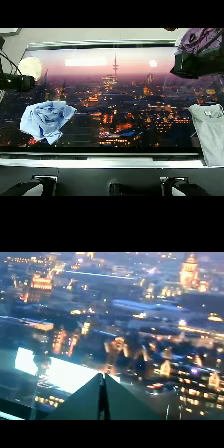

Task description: Fold the clothes and pants, and hang the long-sleeved shirts on hangers.

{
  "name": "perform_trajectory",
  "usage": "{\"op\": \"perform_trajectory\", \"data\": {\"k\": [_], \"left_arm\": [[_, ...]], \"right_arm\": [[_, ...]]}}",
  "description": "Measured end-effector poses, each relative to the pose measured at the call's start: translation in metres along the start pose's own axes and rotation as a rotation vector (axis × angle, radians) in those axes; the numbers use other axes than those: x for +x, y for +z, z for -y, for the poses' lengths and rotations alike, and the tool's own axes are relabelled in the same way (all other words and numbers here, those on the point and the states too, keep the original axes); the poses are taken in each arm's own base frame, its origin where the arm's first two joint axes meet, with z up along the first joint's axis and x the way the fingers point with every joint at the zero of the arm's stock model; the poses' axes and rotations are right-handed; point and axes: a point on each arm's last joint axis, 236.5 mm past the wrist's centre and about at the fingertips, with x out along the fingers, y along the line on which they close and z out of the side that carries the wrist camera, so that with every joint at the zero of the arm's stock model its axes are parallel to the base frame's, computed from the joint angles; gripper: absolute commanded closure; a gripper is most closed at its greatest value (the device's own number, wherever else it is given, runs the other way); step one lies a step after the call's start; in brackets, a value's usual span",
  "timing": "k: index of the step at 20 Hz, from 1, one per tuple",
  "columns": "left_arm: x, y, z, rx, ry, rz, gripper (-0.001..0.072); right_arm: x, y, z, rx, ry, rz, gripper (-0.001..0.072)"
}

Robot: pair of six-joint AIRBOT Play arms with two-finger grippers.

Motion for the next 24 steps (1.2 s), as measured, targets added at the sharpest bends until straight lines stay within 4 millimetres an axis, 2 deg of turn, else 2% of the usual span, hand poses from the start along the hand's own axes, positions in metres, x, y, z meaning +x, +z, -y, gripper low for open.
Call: {"op": "perform_trajectory", "data": {"k": [19, 24], "left_arm": [[0.0000, 0.0000, 0.0001, 0.000, 0.000, 0.000, 0.0687], [0.0000, 0.0000, 0.0000, 0.000, 0.000, 0.000, 0.0687]], "right_arm": [[0.0000, 0.0005, -0.0007, 0.000, 0.003, 0.002, 0.0677], [-0.0001, 0.0070, -0.0012, 0.000, 0.005, 0.030, 0.0677]]}}
